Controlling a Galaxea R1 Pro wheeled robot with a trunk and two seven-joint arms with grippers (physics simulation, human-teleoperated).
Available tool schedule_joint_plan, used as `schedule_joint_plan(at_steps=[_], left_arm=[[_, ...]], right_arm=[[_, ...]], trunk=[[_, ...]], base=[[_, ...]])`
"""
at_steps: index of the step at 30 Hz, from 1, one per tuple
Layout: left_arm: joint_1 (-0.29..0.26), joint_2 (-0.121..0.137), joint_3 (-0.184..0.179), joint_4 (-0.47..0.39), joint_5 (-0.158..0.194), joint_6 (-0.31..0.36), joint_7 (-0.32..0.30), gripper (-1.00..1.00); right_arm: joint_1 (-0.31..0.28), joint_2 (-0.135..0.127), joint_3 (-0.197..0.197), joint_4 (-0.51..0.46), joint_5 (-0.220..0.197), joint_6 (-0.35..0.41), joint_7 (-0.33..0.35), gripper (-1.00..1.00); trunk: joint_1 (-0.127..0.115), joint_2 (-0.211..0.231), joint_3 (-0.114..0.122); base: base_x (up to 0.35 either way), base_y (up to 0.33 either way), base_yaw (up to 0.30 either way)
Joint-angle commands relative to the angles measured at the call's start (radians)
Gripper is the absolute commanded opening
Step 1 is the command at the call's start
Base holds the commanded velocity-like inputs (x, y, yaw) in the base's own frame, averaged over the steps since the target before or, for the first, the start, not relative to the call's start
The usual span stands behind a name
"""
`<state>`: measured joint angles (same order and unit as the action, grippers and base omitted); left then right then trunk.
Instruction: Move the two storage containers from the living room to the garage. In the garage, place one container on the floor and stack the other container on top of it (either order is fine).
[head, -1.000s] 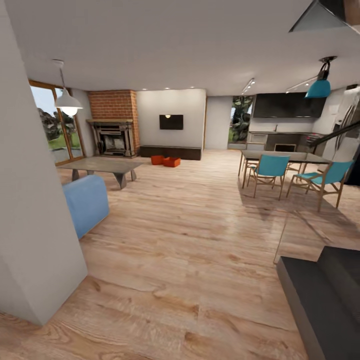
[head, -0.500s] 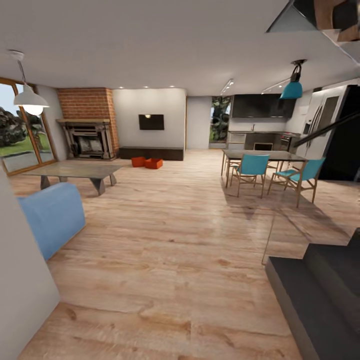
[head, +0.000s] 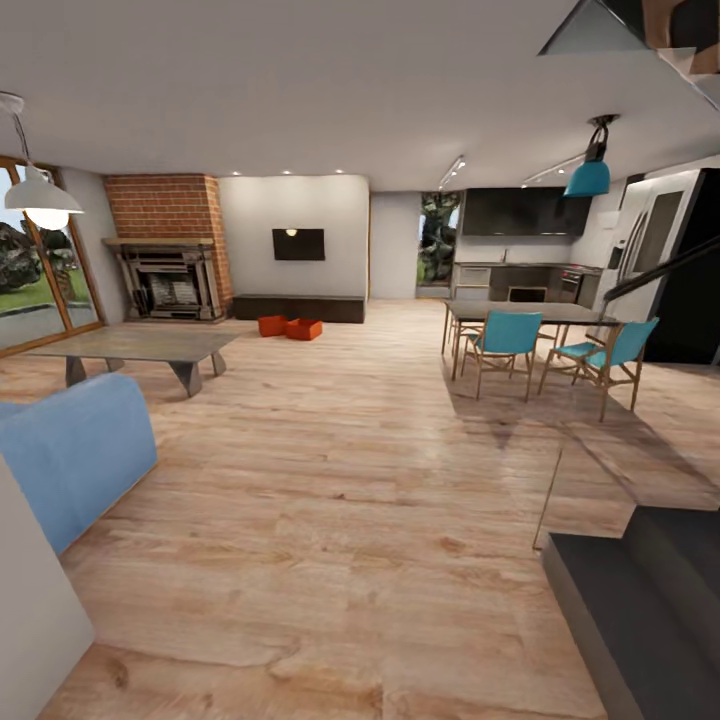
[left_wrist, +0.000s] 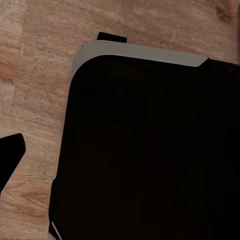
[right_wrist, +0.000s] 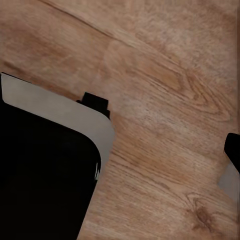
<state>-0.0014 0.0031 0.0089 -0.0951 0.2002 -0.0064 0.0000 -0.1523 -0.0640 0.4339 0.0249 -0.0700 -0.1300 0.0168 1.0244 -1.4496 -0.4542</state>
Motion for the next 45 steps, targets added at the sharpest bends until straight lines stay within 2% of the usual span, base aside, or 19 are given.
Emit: schedule_joint_plan(at_steps=[1, 45], left_arm=[[0.0, 0.0, 0.0, 0.0, 0.006, -0.001, 0.0, 1.0], [0.0, 0.001, 0.003, 0.0, 0.007, -0.004, 0.0, 1.0]], right_arm=[[-0.001, 0.001, 0.007, 0.003, -0.008, -0.006, 0.002, 1.0], [-0.001, 0.003, 0.008, 0.007, -0.01, 0.002, 0.002, 1.0]], trunk=[[0.001, 0.0, -0.001], [0.001, 0.0, -0.001]], base=[[0.326, 0.0, 0.0], [0.326, 0.0, 0.0]])
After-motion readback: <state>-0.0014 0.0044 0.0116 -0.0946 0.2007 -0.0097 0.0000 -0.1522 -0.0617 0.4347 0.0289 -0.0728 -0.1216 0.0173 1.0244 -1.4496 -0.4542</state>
